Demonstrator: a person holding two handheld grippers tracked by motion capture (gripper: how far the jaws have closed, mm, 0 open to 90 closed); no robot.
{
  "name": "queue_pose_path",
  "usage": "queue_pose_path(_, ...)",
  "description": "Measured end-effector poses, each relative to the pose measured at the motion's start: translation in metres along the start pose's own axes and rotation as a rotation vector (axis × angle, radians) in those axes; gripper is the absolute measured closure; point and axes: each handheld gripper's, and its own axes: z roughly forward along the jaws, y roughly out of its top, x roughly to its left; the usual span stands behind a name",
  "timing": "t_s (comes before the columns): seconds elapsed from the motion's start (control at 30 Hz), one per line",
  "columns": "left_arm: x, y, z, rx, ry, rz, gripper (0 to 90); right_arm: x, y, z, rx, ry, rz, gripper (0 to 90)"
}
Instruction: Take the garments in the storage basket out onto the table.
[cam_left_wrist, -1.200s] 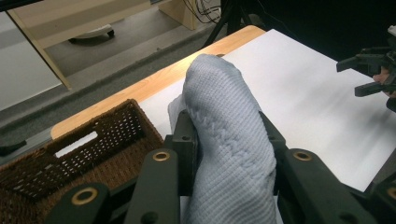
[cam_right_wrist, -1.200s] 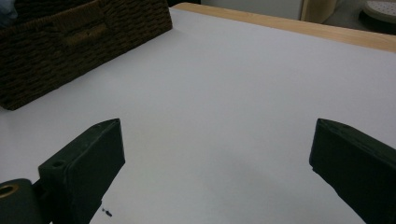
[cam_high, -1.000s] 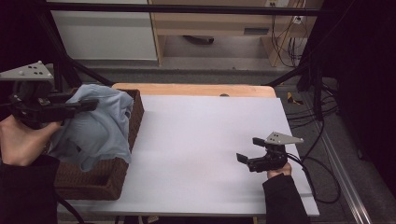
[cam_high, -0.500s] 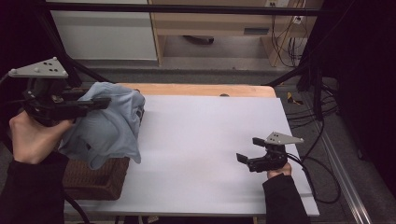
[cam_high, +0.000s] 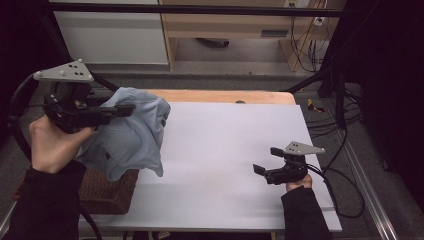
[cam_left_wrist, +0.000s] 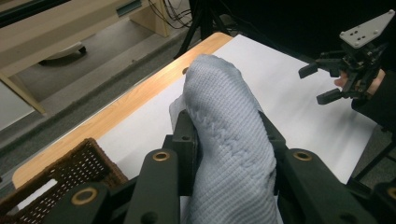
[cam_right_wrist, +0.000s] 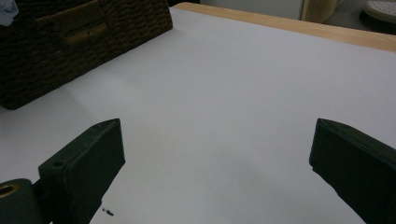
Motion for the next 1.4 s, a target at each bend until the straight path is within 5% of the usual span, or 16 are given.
queue_pose_path(0.83,-0.022,0.019,0.041,0.008,-0.085,0.036,67.4,0.0,0.0,0.0,-0.002,0.002,0.001,3.6)
queue_pose_path(1.4,-0.032,0.017,0.075,0.033,-0.141,0.044,67.3,0.0,0.0,-0.001,0.0,0.003,0.0,3.6)
